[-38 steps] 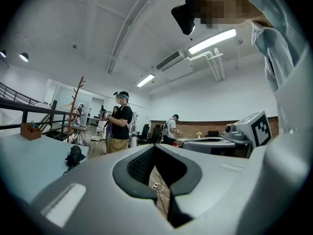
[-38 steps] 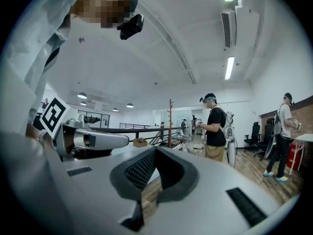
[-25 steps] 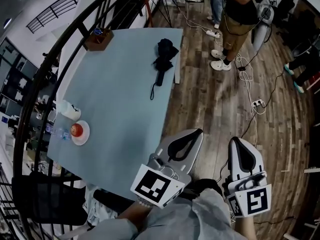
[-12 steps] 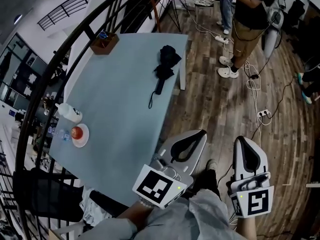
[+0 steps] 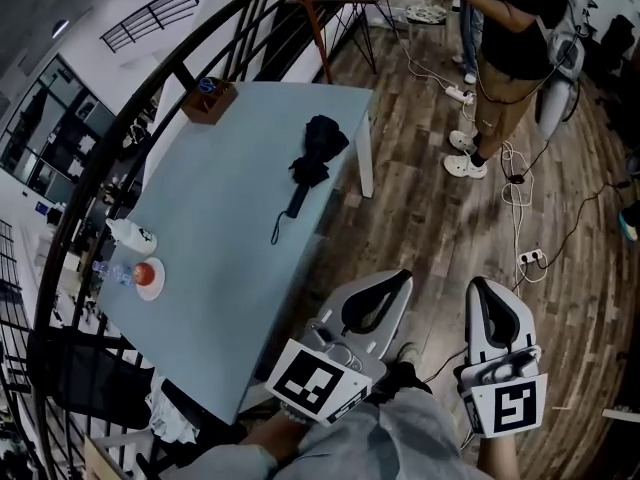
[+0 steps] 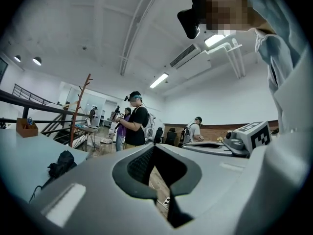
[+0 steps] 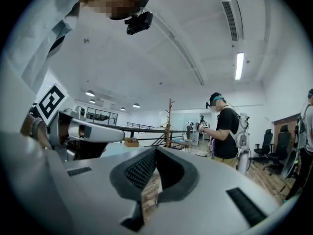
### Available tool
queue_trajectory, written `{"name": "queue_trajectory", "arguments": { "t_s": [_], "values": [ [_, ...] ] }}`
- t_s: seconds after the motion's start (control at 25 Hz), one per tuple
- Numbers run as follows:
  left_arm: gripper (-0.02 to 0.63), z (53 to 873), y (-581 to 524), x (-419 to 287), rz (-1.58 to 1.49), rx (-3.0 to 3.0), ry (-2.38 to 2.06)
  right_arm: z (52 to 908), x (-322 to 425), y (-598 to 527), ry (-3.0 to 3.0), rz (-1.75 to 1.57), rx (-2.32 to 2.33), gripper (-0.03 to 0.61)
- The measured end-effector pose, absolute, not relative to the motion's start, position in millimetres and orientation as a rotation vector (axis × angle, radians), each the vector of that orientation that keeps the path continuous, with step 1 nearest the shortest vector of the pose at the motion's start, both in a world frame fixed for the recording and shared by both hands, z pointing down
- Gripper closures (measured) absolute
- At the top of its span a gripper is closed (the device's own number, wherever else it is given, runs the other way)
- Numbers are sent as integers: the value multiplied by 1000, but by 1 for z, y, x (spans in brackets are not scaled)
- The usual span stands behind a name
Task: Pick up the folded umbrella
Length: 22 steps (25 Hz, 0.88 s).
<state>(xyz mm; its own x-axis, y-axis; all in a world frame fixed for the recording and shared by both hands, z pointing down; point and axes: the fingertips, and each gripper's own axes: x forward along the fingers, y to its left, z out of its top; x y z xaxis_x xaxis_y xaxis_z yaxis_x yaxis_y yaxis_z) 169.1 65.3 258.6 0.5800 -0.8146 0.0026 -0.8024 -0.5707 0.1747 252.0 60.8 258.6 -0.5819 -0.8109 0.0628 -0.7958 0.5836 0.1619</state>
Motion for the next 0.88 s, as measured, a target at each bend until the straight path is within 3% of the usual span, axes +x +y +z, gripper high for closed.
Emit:
{"name": "queue_trajectory", "arguments": {
  "t_s": [0.36,0.88],
  "values": [
    [614,258,20,198,-168,2524,-1550,258,291,-1,-2808,-84,1216,581],
    [614,263,-9,181,-200,2392,-1714,267,297,-48,-2881,-31,1133,581]
  ]
}}
